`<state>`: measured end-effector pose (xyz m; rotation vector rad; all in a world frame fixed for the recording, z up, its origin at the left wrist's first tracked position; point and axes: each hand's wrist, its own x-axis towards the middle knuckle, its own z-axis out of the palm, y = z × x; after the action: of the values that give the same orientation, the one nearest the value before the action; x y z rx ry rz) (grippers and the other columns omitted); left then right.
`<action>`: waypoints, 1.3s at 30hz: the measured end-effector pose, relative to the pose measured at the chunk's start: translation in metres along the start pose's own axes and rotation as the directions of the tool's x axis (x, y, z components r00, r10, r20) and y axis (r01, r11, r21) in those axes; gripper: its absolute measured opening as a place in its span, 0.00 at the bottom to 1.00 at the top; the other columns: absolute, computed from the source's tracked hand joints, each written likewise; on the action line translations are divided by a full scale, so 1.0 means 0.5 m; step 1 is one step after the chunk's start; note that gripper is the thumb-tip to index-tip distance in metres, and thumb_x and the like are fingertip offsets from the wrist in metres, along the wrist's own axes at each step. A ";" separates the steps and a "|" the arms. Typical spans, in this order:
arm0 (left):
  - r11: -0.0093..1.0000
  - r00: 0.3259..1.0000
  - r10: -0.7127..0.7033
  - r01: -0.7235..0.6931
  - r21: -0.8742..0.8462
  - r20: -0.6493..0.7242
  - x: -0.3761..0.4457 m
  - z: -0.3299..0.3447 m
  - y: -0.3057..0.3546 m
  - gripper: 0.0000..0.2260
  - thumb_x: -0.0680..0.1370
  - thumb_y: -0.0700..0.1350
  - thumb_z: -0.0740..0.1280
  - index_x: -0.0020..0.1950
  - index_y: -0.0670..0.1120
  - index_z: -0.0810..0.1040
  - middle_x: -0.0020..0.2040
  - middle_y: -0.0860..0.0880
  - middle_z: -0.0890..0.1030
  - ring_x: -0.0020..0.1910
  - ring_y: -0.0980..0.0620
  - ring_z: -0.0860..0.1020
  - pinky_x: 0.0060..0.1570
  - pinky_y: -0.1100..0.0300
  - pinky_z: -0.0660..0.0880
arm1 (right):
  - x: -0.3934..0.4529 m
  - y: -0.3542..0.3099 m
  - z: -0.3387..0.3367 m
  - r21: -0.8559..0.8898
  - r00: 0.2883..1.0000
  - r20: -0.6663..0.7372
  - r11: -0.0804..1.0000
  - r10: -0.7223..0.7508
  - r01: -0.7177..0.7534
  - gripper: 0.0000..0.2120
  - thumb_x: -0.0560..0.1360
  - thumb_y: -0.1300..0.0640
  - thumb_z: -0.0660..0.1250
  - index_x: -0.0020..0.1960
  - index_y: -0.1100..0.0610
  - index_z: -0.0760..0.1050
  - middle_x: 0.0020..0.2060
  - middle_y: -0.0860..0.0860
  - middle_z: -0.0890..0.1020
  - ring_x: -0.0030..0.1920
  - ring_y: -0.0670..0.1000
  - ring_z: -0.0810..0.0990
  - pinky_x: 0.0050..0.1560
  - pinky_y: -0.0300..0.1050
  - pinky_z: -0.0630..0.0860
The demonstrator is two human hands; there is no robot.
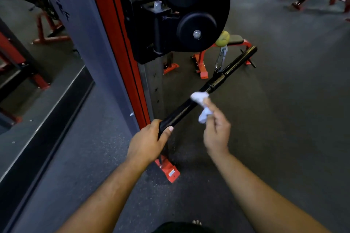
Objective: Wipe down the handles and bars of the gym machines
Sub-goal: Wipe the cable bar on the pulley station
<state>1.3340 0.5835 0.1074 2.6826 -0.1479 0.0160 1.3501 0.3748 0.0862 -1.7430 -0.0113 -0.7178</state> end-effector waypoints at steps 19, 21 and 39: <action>0.999 0.999 0.011 -0.012 -0.033 -0.045 -0.018 0.014 0.044 0.22 0.81 0.69 0.53 0.60 0.54 0.71 0.38 0.55 0.75 0.37 0.54 0.78 0.33 0.52 0.77 | 0.062 0.050 0.024 0.834 0.590 0.000 0.326 0.808 -0.446 0.12 0.83 0.64 0.60 0.64 0.63 0.76 0.48 0.55 0.83 0.42 0.49 0.82 0.48 0.40 0.80; 1.000 0.999 0.010 -0.010 0.000 -0.036 -0.025 0.014 0.053 0.23 0.81 0.69 0.52 0.61 0.53 0.72 0.38 0.55 0.75 0.37 0.53 0.78 0.32 0.53 0.76 | 0.118 0.046 0.029 0.874 0.548 0.243 0.064 0.801 -0.482 0.17 0.84 0.56 0.59 0.68 0.65 0.73 0.48 0.58 0.80 0.37 0.48 0.77 0.38 0.34 0.73; 0.998 0.999 0.000 0.002 0.055 -0.032 -0.043 0.020 0.082 0.23 0.82 0.67 0.52 0.63 0.52 0.71 0.39 0.54 0.76 0.38 0.51 0.78 0.35 0.52 0.77 | 0.166 -0.025 0.055 0.657 0.538 0.433 0.155 0.724 -0.738 0.44 0.76 0.24 0.47 0.63 0.57 0.82 0.43 0.49 0.84 0.37 0.49 0.76 0.56 0.47 0.75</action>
<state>1.3081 0.5447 0.1156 2.7358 -0.1381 0.0640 1.4253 0.3733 0.1325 -0.6500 0.4448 0.1163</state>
